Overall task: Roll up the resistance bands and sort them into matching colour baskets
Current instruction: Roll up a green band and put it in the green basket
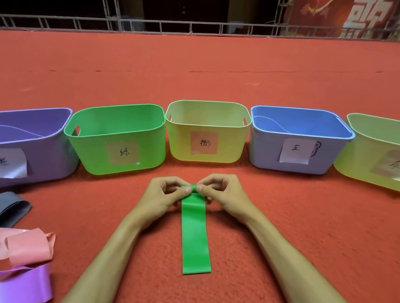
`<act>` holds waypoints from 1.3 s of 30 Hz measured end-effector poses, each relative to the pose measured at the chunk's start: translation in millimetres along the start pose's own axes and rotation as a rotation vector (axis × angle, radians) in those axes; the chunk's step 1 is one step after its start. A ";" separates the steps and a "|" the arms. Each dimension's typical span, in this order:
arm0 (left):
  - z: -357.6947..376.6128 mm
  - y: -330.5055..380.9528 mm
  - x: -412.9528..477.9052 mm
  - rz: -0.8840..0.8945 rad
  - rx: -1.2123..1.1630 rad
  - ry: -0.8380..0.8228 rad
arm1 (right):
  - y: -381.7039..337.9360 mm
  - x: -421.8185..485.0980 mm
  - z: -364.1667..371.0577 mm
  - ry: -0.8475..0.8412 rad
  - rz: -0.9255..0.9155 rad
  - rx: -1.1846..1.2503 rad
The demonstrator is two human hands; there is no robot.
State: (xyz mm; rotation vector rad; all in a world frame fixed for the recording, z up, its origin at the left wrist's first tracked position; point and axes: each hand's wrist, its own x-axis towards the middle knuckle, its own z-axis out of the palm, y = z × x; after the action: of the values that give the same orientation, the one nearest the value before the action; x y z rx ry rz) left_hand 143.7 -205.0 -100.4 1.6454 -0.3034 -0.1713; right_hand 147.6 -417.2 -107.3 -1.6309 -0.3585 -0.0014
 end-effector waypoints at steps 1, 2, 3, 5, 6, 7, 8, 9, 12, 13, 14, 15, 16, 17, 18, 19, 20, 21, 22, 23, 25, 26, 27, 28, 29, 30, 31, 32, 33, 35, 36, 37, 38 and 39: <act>-0.7 0.3 -0.3 0.016 -0.004 0.002 | -0.3 0.4 -0.2 0.001 0.011 -0.001; -1.1 0.7 -0.6 0.029 -0.010 0.003 | -0.4 0.8 -0.7 0.002 0.019 -0.004; -1.1 1.2 -1.1 0.034 -0.019 0.004 | -0.3 1.0 -1.0 0.002 0.022 -0.007; -0.6 2.1 -2.0 0.026 -0.036 0.000 | 0.4 1.1 -1.6 -0.005 0.023 -0.014; -0.3 2.0 -2.2 0.021 -0.040 -0.001 | 0.9 0.9 -1.9 -0.008 0.024 -0.015; 0.0 1.6 -2.0 0.014 -0.044 -0.001 | 1.3 0.8 -2.0 -0.009 0.023 -0.013; 0.5 1.2 -1.8 0.002 -0.055 -0.001 | 1.4 0.6 -1.9 -0.009 0.021 -0.008; 1.1 1.2 -1.3 -0.012 -0.073 0.003 | 1.2 0.3 -1.4 -0.008 0.020 -0.005; 1.9 -0.3 0.4 0.015 -0.044 0.008 | 0.6 -0.2 -0.4 -0.009 0.013 -0.005; 2.1 -0.5 0.6 0.039 -0.009 0.005 | 0.8 -0.2 -0.4 -0.010 0.016 -0.002; 2.0 -0.8 0.6 0.054 0.009 -0.001 | 1.3 -0.3 -0.8 -0.014 0.023 0.001; 1.4 -1.3 0.7 0.060 0.015 -0.004 | 2.0 -0.1 -1.3 -0.018 0.030 0.005; 0.3 -1.9 1.1 0.065 0.015 -0.004 | 2.3 -0.1 -1.8 -0.022 0.035 0.007; -0.7 -2.2 1.2 0.072 0.015 -0.004 | 2.1 0.2 -2.1 -0.026 0.035 0.013; -1.5 -2.3 1.2 0.081 0.014 -0.008 | 1.5 0.3 -2.3 -0.028 0.033 0.016; -2.2 -2.7 1.2 0.091 0.016 -0.012 | 0.6 0.5 -2.0 -0.027 0.032 0.014; -2.5 -2.8 1.1 0.099 0.018 -0.016 | -0.5 0.7 -1.5 -0.023 0.032 0.006; -2.9 -3.1 1.1 0.106 0.019 -0.014 | -0.8 0.9 -1.3 -0.017 0.034 -0.005; -3.6 -3.5 1.4 0.108 0.011 -0.011 | -0.9 1.1 -0.9 -0.016 0.035 -0.010; -3.7 -3.7 1.4 0.106 0.002 -0.009 | -0.2 1.1 -0.7 -0.016 0.036 -0.011; -3.9 -4.9 1.9 0.093 0.001 -0.006 | 0.9 0.7 -0.5 -0.020 0.038 -0.007; -3.1 -4.5 1.8 0.080 0.004 -0.006 | 1.1 0.5 -0.5 -0.023 0.036 -0.002; -1.3 -3.9 1.6 0.064 0.001 -0.005 | 1.2 0.3 -0.5 -0.026 0.030 0.005; 0.8 -3.3 1.6 0.053 0.002 -0.004 | 1.3 0.3 -0.8 -0.029 0.024 0.012; 3.0 -3.3 2.2 0.054 0.014 0.000 | 1.3 0.2 -0.9 -0.029 0.018 0.018; 5.0 -3.4 2.9 0.065 0.039 0.007 | 1.4 0.3 -0.9 -0.025 0.013 0.022; 6.6 -4.0 3.6 0.079 0.064 0.011 | 1.7 0.5 -0.8 -0.020 0.009 0.024; 7.1 -4.8 4.3 0.086 0.085 0.015 | 1.7 0.7 -0.6 -0.016 0.005 0.023; 7.5 -4.6 4.5 0.084 0.094 0.015 | 1.9 0.8 -0.5 -0.014 0.002 0.022; 5.8 -3.3 3.8 0.074 0.085 0.017 | 1.8 1.0 -0.5 -0.013 0.002 0.017; 4.6 -2.9 3.1 0.073 0.076 0.013 | 1.7 1.2 -0.7 -0.015 0.003 0.014; 3.4 -2.7 2.8 0.070 0.067 0.010 | 1.8 1.3 -0.5 -0.015 0.005 0.008; 2.4 -2.3 2.3 0.068 0.062 0.010 | 1.9 1.5 -0.3 -0.012 0.007 0.000; 1.4 -2.3 2.1 0.067 0.053 0.013 | 1.7 1.6 0.2 -0.009 0.012 -0.011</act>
State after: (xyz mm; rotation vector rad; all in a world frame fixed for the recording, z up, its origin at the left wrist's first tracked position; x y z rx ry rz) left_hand 145.4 -206.8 -102.7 1.6857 -0.3556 -0.1028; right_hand 149.4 -416.7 -108.5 -1.6448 -0.3555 0.0131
